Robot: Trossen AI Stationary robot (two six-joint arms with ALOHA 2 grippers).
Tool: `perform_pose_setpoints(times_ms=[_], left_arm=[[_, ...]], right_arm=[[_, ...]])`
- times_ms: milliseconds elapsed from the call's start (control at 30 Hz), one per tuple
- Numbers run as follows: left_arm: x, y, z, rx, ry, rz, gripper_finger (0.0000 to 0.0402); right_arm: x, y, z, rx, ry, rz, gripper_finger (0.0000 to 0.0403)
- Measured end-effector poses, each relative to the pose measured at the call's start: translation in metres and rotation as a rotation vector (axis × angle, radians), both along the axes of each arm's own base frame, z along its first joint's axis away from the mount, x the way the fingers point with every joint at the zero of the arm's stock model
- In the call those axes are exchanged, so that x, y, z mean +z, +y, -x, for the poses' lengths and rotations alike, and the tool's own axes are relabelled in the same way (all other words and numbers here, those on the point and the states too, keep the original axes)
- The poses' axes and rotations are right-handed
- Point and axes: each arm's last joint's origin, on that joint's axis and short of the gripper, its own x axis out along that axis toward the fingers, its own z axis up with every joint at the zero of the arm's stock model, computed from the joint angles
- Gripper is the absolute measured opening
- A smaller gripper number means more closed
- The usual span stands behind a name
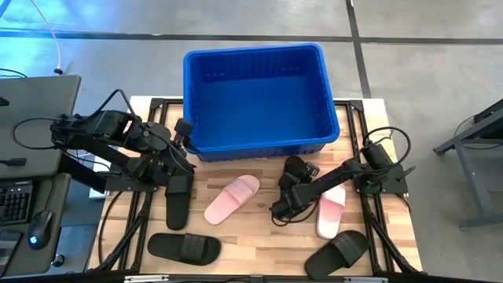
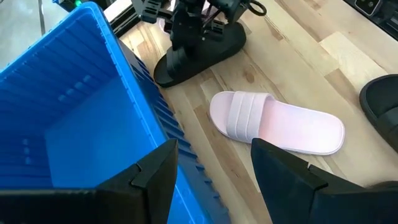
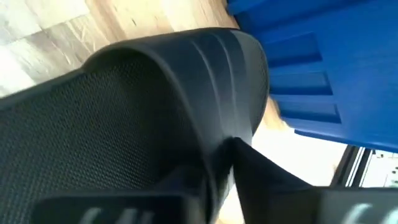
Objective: Pick and place slides into bin
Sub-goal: Put the black slide into the blue bin
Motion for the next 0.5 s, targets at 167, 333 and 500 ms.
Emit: perform_pose_setpoints(times_ms=[167, 333, 500], left_arm=[[0.000, 0.000, 0.000, 0.000, 0.001, 0.000, 0.0193], [0.000, 0.000, 0.000, 0.000, 0.001, 0.000, 0.0193], [0.000, 0.000, 0.000, 0.004, 0.001, 0.002, 0.0193]], right_arm=[[0.014, 0.020, -0.008, 0.008, -0.044, -0.114, 0.0015], [0.056, 0.056, -0.025, 0.095, -0.134, -0.292, 0.0004], [0.123, 0.085, -0.035, 0.287, -0.284, -0.296, 0.0002]])
